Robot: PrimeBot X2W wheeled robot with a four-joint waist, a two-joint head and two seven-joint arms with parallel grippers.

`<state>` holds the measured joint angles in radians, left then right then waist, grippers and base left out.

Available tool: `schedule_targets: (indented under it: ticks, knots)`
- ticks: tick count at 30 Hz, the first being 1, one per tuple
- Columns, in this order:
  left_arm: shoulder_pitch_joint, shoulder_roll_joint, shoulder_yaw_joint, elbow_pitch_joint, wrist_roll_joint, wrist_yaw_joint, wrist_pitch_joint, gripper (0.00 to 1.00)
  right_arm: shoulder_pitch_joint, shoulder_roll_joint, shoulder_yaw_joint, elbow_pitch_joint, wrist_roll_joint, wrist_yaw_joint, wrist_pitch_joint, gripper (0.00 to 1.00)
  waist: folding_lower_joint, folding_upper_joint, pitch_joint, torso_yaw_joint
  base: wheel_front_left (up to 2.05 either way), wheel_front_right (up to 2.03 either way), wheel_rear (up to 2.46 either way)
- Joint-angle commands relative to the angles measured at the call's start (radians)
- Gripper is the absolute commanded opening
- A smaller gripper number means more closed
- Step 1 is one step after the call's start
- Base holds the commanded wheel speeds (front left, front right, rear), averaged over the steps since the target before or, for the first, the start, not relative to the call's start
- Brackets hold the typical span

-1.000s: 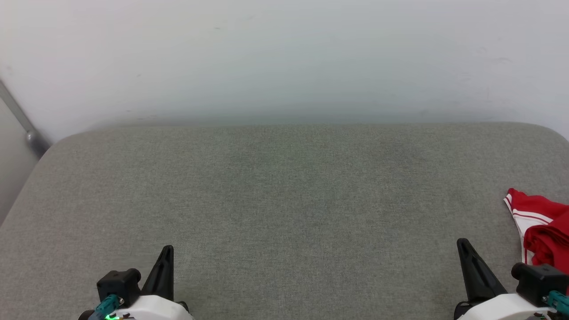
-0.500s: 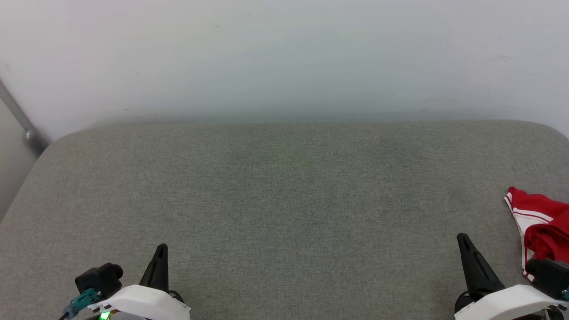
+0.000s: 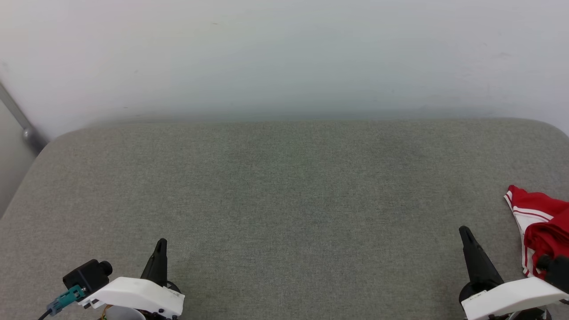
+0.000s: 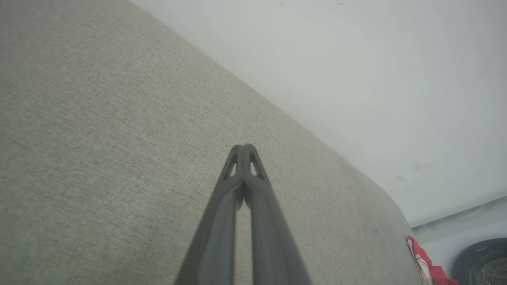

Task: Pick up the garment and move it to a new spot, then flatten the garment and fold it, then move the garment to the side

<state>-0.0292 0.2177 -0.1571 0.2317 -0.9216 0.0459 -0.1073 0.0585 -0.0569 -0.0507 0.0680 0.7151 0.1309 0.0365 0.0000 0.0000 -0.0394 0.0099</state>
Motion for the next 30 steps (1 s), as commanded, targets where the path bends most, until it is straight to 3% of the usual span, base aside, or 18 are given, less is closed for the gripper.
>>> schedule_targets:
  ticks: [1, 30]
  knots:
    - [-0.032, 0.000, 0.016, -0.010, -0.024, -0.009, 0.006, 0.00, -0.028, -0.008, -0.002, -0.004, 0.035, 0.000, 0.003, 0.00, 0.0000, 0.0000, 0.000, 0.000, 0.00, 0.00, 0.00]
    - [-0.055, -0.068, 0.123, -0.001, -0.300, -0.080, 0.096, 0.00, -0.090, -0.009, -0.019, 0.070, 0.399, 0.000, 0.027, 0.00, 0.0000, 0.0000, 0.014, -0.003, 0.00, 0.00, 0.00]
